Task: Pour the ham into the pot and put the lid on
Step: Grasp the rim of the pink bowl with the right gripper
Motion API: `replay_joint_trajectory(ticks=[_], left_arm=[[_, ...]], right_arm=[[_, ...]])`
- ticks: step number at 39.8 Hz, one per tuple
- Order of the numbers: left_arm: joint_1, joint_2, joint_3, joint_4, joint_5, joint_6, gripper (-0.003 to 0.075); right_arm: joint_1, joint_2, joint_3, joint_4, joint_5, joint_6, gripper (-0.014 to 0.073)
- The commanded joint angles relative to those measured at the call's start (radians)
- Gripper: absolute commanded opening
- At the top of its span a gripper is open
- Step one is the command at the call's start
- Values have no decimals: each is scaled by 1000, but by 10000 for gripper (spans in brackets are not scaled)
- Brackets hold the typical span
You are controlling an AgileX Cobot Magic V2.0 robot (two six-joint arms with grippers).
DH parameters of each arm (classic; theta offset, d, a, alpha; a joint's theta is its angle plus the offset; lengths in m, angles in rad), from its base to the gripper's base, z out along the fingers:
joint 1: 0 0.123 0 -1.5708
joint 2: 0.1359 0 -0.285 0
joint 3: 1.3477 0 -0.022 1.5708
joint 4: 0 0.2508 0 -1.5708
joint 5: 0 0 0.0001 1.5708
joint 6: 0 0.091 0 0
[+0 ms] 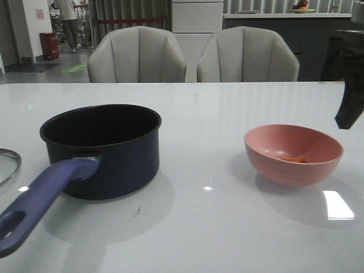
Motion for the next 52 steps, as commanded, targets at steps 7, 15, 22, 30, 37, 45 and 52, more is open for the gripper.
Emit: replay_joint_trajectory(ticks=[7,15,22,30,37,45,52], left_arm=[[-9,10,-25,-5,-80,4,655],[-9,10,-25,-5,-80,4,655],[-9,10,-25,-5,-80,4,655],[-9,10,-25,-5,-80,4,655],[-9,10,-25,-5,-80,4,655],[-9,10,-25,-5,-80,4,655],[-9,10,-25,-5,-80,4,655]], right_arm=[[-2,119,-144,34,-20,-16,554],[8,228,-214,92,0,-43,554],[19,301,-250,101,3,-68,477],[19,323,-276,101,7,-68,119],[19,317,-304,105,-2,-68,133],[27,288,-409,115,166,-70,133],[102,239,-524,114,225,-114,133]])
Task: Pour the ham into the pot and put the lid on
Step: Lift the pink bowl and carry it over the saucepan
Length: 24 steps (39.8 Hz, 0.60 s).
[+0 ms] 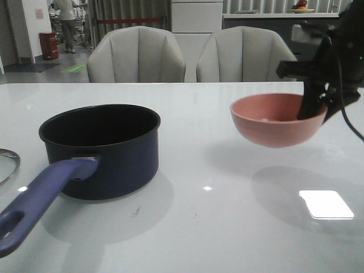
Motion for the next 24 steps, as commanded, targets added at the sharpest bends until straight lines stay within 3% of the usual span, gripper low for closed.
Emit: replay_joint_trajectory(ticks=[1,8,14,24], left_arm=[[-7,10,-25,-5,-80,4,655],[-7,10,-25,-5,-80,4,655],[-7,10,-25,-5,-80,4,655],[-7,10,-25,-5,-76,4,655]], right_arm=[[59,-91,-102,15,7,-26,133],[217,-95,-221,-8,10,-26,133],[357,-84,-269,-56,-72,-26,133],[497,-46,-258,-130,-356,-26,133]])
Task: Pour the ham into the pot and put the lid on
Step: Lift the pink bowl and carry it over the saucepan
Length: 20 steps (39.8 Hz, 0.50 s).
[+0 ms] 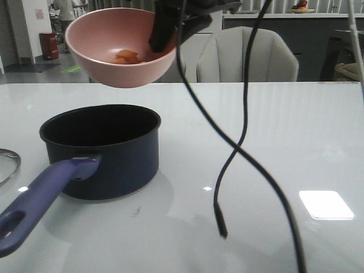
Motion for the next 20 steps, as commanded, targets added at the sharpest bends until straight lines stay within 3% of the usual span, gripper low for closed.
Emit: replay_joint_trajectory(ticks=[1,8,14,20], left_arm=[[-7,10,-25,-5,-76,4,655],[-7,10,-25,-5,-75,4,655],[-7,10,-25,-5,-73,4,655],[-7,10,-25,-5,-73,4,655]], right_arm=[[30,-39,-17,-72,-212,-9,133],[72,-38,112,-174,-572,-9,133],[73,-25,284,-180,-995,-22,133],[73,14,413,-180,-1398,-156,133]])
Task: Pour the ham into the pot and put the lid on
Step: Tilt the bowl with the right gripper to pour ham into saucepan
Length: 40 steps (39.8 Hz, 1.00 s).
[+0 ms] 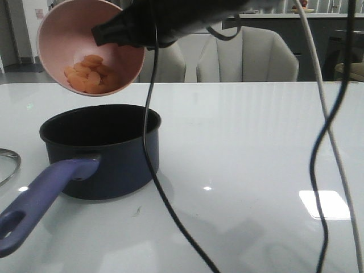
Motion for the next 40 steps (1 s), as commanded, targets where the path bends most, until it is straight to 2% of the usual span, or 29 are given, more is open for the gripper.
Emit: replay_joint_trajectory(ticks=[1,7,13,28,35,38,40], left_arm=[[-7,10,-25,-5,-73,4,655],[-7,10,-25,-5,-73,4,655],[-7,10,-25,-5,-73,4,655],[-7,10,-25,-5,-73,4,655],[-7,10,-25,-5,-73,4,655],[-7,10,-25,-5,-73,4,655],[-7,10,-25,-5,-73,4,655]], right_arm=[[0,-27,36,-14,-374,-121,133],[0,45,69,-20,-636,-306,133],[6,94,69,-107,-828,-537,133],[18,100,67,-153,-847,-904,133],[18,100,67,-132,-847,-882,133],[18,100,67,-71,-846,-715,133],[18,99,67,-6,-839,-517,133]])
